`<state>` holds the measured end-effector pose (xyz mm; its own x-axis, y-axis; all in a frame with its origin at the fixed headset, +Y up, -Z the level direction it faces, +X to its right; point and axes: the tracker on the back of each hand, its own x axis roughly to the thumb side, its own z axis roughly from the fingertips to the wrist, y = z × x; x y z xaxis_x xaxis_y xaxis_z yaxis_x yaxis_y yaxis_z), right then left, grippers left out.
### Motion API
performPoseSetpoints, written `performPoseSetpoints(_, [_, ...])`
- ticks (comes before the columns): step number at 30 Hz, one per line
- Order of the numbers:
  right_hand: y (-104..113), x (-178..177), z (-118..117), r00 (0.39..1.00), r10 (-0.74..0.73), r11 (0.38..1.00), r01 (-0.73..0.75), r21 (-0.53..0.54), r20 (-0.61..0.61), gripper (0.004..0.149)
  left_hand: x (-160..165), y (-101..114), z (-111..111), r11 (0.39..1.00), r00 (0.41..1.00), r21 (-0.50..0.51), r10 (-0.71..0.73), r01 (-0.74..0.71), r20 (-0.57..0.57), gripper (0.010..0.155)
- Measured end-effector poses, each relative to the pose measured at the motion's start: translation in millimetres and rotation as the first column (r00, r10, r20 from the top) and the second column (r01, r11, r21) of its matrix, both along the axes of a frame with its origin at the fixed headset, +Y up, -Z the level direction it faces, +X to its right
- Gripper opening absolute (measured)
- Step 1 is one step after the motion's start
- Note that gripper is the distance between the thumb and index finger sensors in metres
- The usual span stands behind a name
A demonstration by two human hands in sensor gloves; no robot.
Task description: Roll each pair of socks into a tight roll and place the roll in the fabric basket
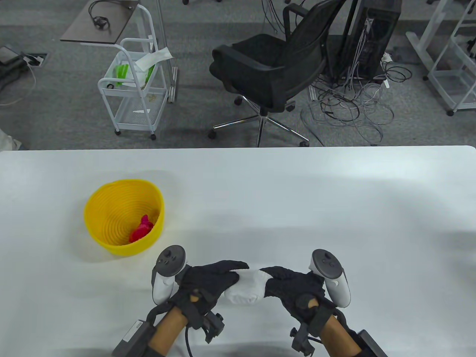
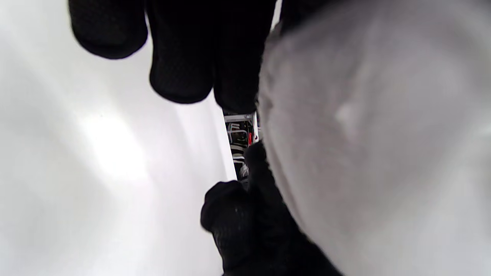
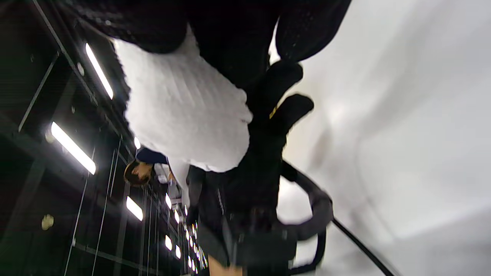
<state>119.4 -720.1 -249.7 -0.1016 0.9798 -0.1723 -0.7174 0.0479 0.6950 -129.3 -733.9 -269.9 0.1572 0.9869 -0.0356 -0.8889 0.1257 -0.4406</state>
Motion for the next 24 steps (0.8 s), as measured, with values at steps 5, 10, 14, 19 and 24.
performPoseSetpoints(5, [-4,-2,1,0.998,0.066,0.998,-0.066,0.024,-0.011,0.037,-2,7,4,0.998,0.998,0.039,-0.049,0.050,-0.033,0.040])
performPoseSetpoints(10, [-13,6,-4,0.954,0.247,0.963,-0.261,0.061,0.171,0.052,-12,19,2,0.985,0.987,0.078,-0.150,0.155,-0.063,0.042])
performPoseSetpoints(14, [-20,11,-7,0.927,0.306,0.946,-0.322,0.045,0.218,0.059,-21,32,0,0.922,0.932,0.157,-0.332,0.353,-0.143,0.043])
performPoseSetpoints(19, [-21,18,-11,0.887,0.358,0.920,-0.388,0.049,0.293,0.059,-41,47,-5,0.842,0.853,0.189,-0.453,0.505,-0.259,0.045])
performPoseSetpoints(24, [-22,22,-13,0.848,0.406,0.893,-0.447,0.049,0.341,0.059,-72,64,-11,0.787,0.770,0.163,-0.502,0.596,-0.393,0.045])
